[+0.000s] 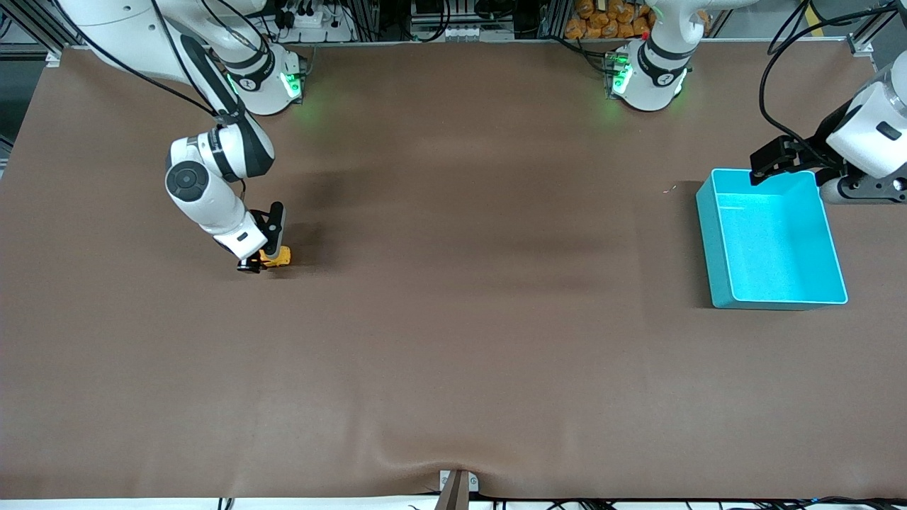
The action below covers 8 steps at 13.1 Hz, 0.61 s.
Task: Wind and store yellow beetle car
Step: 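Lower the right gripper and grasp the yellow car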
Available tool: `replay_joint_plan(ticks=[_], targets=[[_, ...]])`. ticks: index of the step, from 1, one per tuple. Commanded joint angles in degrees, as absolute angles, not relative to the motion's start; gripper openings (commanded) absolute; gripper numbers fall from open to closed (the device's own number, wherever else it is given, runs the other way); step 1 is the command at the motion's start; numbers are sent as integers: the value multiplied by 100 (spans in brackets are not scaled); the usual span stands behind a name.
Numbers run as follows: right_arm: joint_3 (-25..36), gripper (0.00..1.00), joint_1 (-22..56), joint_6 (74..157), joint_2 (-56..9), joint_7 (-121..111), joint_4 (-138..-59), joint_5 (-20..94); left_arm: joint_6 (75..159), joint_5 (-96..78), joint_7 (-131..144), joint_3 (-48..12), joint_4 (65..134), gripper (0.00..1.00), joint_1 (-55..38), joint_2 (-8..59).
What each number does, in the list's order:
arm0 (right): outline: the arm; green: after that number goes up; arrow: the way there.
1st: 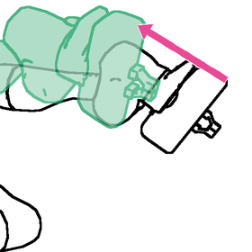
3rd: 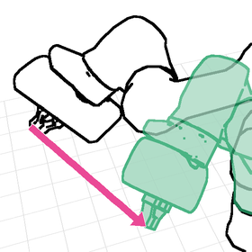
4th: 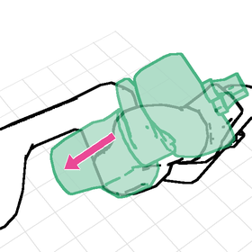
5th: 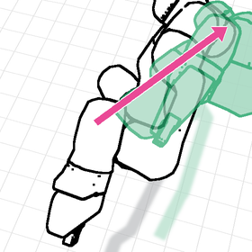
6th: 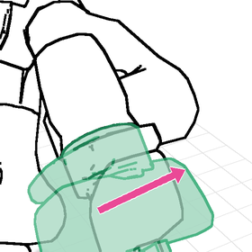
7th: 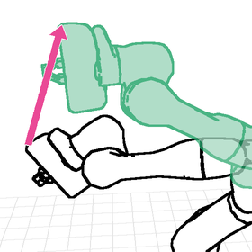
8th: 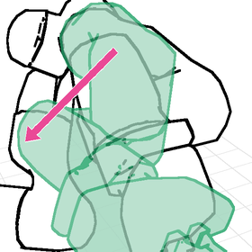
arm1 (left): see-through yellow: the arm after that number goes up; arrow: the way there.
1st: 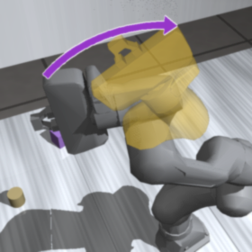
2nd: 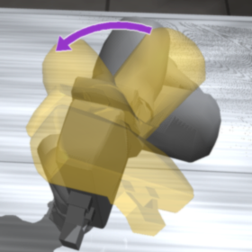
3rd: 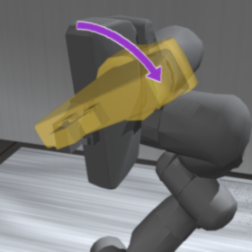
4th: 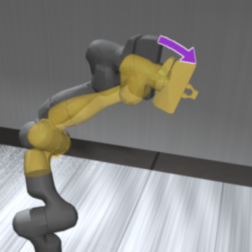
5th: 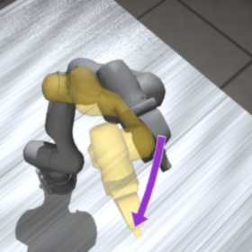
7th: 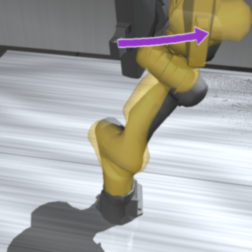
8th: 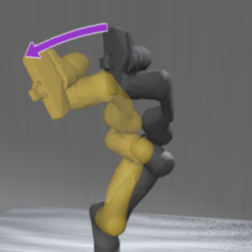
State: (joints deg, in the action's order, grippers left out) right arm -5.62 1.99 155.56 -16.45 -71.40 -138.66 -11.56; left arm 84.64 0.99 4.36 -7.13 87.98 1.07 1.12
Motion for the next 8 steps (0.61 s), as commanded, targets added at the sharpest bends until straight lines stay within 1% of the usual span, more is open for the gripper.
replay_joint_plan(ticks=[1,2,3,4,8], targets=[[-571,42,220,15636,-1749,-7146,-13887,-1292,8437,211,422,-721,8842,100,132,35],[-571,35,228,15627,-1758,-7137,-13887,-1301,8437,211,413,-721,8842,100,141,35],[-571,31,237,15601,-1758,-7137,-13887,-1292,8437,211,413,-721,8842,100,141,44],[-571,28,246,15592,-1775,-7137,-13887,-1292,8437,211,413,-721,8842,100,141,35],[-519,28,176,15819,-2082,-7128,-13843,-1292,8437,220,413,-721,8842,100,132,44]])
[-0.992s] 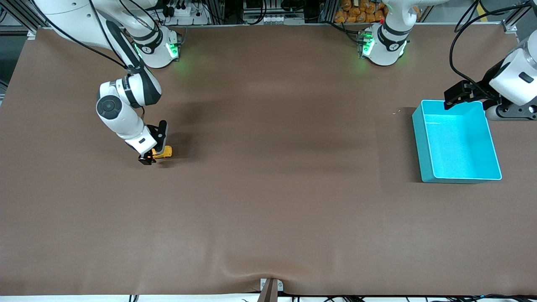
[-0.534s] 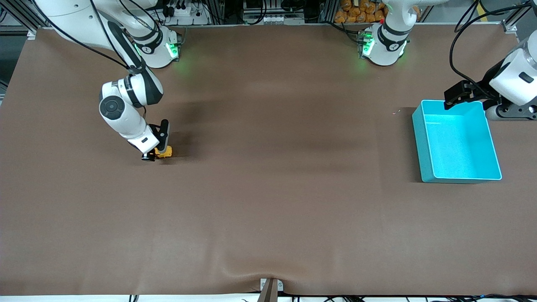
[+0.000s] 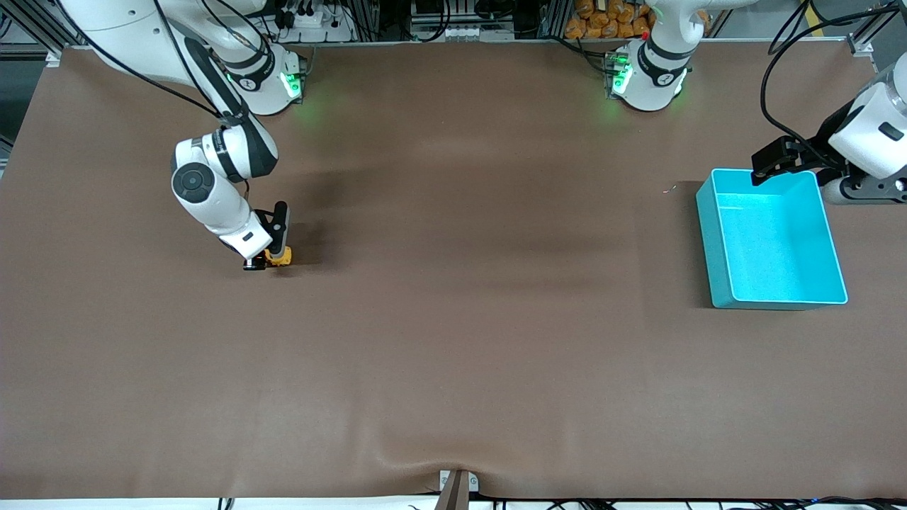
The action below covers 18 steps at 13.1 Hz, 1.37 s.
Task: Wind and store yellow beetle car
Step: 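Lower the right gripper and grasp the yellow car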
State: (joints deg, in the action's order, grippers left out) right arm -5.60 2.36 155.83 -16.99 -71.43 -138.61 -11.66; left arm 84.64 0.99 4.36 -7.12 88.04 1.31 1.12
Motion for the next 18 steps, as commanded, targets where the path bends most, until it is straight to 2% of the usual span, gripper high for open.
replay_joint_plan(ticks=[1,7,18], targets=[[-519,28,124,15916,-2170,-7128,-13825,-1292,8437,220,422,-721,8850,100,132,44],[-510,28,18,15970,-2267,-7154,-13772,-1292,8437,220,413,-721,8851,100,132,44],[-510,28,-808,15970,-2469,-7611,-13772,-1292,8437,211,422,-721,8851,100,141,53]])
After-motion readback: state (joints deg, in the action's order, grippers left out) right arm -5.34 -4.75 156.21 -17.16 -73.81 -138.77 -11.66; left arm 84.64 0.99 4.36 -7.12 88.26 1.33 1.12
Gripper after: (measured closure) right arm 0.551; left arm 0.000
